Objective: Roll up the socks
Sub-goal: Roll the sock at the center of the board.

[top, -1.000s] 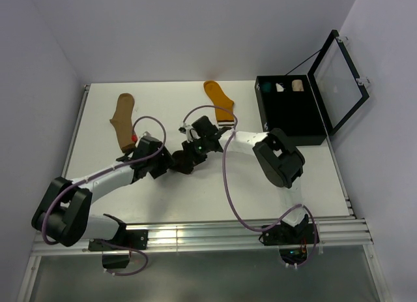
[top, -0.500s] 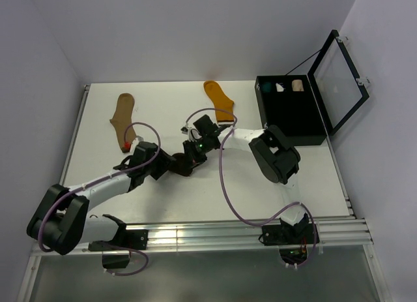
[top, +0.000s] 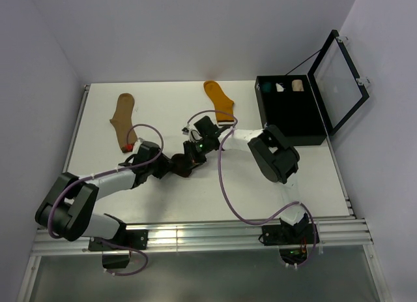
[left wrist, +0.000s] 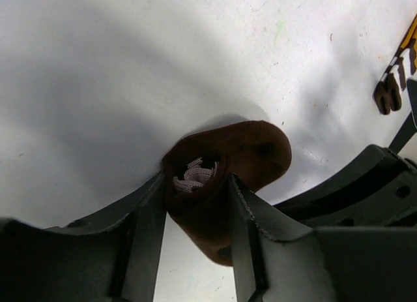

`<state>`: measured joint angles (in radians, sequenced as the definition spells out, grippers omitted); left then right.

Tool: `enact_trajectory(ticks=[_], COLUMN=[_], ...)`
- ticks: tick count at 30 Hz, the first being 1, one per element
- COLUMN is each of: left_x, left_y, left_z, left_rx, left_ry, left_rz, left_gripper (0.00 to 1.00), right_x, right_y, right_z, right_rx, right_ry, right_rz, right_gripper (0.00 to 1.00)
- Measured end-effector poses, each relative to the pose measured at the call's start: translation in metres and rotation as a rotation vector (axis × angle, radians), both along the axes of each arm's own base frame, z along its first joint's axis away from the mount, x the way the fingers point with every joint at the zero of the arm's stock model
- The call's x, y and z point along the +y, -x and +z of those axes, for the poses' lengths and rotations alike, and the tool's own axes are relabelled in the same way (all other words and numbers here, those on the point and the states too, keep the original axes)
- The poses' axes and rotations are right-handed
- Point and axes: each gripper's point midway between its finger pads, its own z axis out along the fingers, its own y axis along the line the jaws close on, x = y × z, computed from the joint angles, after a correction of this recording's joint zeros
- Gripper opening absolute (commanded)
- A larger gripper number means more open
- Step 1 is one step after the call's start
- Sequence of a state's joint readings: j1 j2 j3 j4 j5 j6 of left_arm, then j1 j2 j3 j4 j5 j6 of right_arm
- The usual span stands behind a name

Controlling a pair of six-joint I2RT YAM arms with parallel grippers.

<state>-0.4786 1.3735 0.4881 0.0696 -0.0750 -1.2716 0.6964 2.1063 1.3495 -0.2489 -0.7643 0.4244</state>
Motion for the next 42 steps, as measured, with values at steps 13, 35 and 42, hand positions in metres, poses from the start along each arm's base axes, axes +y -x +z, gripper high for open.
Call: enact_trajectory(ticks=[13,35,42], left_x=[-0.029,-0.038,-0.039], left_y=[-0.032,-0.024,-0.025], left_z=[-0.001,0.002,0.002], left_rx=[0.049,0.080,0.084], left_ry=[-0.110,-0.249,-0.249], left_rz=[-0.202,-0.357,-0.364], left_gripper=[0.41,0.41,0.41], right_x=[-0.032,-0.008,-0.009], right_y=[0.001,0.009,0.012], right_z=[0.007,0.069,0.027], right_rx=[-0.193,-1.039,-1.085], right_ry=[0.023,0.150,0.273], right_rz=[-0.110,-0.126,-0.054], right_gripper=[0.57,0.63,0.63])
